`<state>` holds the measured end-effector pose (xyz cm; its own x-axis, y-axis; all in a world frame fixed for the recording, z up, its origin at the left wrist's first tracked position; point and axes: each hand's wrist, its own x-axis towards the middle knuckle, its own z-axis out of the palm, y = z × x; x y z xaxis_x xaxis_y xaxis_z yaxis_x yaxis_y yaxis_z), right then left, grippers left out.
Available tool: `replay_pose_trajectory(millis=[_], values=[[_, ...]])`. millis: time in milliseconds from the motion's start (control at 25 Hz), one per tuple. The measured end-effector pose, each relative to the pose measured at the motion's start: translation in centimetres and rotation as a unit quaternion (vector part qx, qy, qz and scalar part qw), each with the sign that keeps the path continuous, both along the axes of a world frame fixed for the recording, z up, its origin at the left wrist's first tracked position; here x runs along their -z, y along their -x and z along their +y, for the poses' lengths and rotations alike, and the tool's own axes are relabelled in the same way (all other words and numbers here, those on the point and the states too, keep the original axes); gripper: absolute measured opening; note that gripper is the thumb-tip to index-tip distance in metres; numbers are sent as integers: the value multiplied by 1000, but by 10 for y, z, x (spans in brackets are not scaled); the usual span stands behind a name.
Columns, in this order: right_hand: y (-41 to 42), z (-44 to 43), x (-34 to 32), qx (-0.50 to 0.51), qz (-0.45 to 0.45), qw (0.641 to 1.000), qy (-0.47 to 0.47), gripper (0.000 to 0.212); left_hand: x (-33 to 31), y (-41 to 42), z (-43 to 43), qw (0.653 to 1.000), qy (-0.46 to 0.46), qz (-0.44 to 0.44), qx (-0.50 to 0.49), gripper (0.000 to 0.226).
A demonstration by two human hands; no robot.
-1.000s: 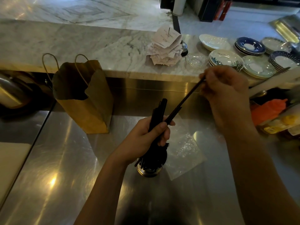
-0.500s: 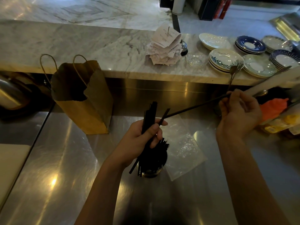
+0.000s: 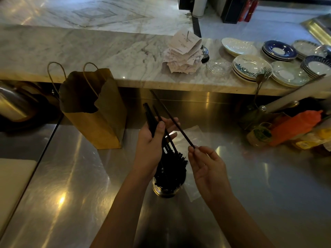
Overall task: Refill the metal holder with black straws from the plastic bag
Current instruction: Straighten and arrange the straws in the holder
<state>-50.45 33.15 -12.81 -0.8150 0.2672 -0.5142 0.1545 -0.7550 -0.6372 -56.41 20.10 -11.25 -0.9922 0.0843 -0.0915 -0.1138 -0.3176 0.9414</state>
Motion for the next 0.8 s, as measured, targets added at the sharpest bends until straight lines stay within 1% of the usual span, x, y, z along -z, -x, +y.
replay_pose_trajectory(millis=[80, 120, 200, 280, 400, 560, 680, 720, 800], values=[[-7, -5, 3, -10, -1, 999, -47, 13, 0, 0, 0, 1000, -4, 2, -2, 21], [-10, -8, 5, -21, -4, 995, -100, 11, 0, -1, 0, 1000, -5, 7, 0, 20], [-17, -12, 9, -58, -4, 972, -229, 11, -1, -2, 1, 1000, 1, 20, -1, 19], [-21, -15, 10, -105, 20, 945, -311, 11, -1, -2, 2, 999, 15, 29, -7, 17], [-24, -15, 9, -159, 48, 925, -342, 7, 2, -4, 3, 999, 27, 25, -9, 18], [-26, -10, 12, -186, 63, 911, -364, 7, 1, -7, 3, 999, -3, 40, 35, 23], [-24, -2, 14, -231, 55, 884, -403, 10, 2, -8, 1, 996, -22, 50, 69, 21], [-22, 3, 14, -235, 48, 873, -426, 12, 2, -9, 0, 995, -24, 52, 82, 20], [-14, 12, 4, -194, 42, 856, -477, 16, 3, -11, -3, 992, -22, 47, 112, 19]])
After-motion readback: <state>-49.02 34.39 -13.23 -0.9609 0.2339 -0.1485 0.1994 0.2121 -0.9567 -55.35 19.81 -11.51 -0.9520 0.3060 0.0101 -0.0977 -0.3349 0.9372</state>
